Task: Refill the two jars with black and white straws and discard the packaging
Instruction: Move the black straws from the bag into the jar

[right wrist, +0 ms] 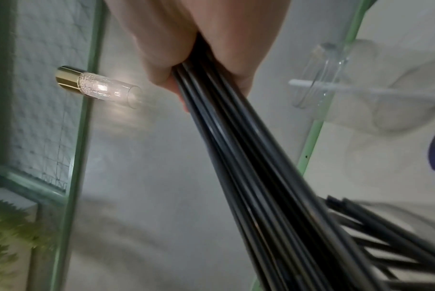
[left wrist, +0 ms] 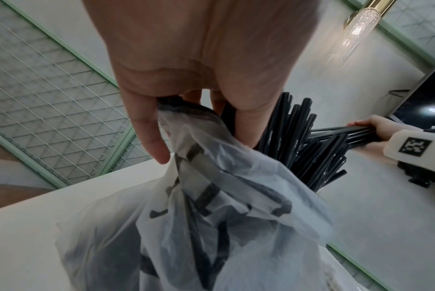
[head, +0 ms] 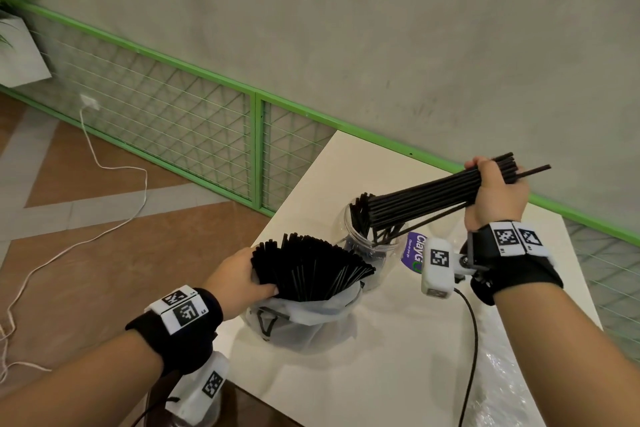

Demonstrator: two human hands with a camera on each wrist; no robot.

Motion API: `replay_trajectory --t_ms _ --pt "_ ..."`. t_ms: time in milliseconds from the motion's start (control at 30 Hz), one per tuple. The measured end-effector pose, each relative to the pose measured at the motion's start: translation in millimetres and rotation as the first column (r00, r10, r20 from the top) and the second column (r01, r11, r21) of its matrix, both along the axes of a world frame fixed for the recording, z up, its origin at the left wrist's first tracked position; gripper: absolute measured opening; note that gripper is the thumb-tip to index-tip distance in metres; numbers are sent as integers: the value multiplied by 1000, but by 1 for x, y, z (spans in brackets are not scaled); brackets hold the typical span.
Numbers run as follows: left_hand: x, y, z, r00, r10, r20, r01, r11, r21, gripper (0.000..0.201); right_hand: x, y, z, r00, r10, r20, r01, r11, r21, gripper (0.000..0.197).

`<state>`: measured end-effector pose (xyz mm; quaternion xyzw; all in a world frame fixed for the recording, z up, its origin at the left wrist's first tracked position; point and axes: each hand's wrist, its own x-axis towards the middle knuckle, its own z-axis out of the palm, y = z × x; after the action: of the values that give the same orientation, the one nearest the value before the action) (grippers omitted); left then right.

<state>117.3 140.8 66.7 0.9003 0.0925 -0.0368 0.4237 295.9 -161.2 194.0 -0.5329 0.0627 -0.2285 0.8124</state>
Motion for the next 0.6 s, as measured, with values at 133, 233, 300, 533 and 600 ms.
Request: replay_trajectory --t_ms 133,233,300,533,600 --pt "1 3 -3 1000 -2 -10 2 1000 7 40 -8 7 8 993 38 113 -20 987 -158 20" --pt "2 5 -5 1000 3 -14 -3 1000 -8 40 -21 23 16 979 127 161 -67 941 -333 24" --pt "2 4 -5 1000 7 -13 -7 1000 -7 41 -24 33 23 968 169 183 -86 916 -392 24" --pt "5 5 -4 1000 -9 -14 9 1000 -6 40 -26 54 47 953 222 206 -86 851 -518 22" --pt "4 6 -4 1000 -6 -21 6 1000 -11 41 -25 53 56 942 215 258 -73 880 -469 23"
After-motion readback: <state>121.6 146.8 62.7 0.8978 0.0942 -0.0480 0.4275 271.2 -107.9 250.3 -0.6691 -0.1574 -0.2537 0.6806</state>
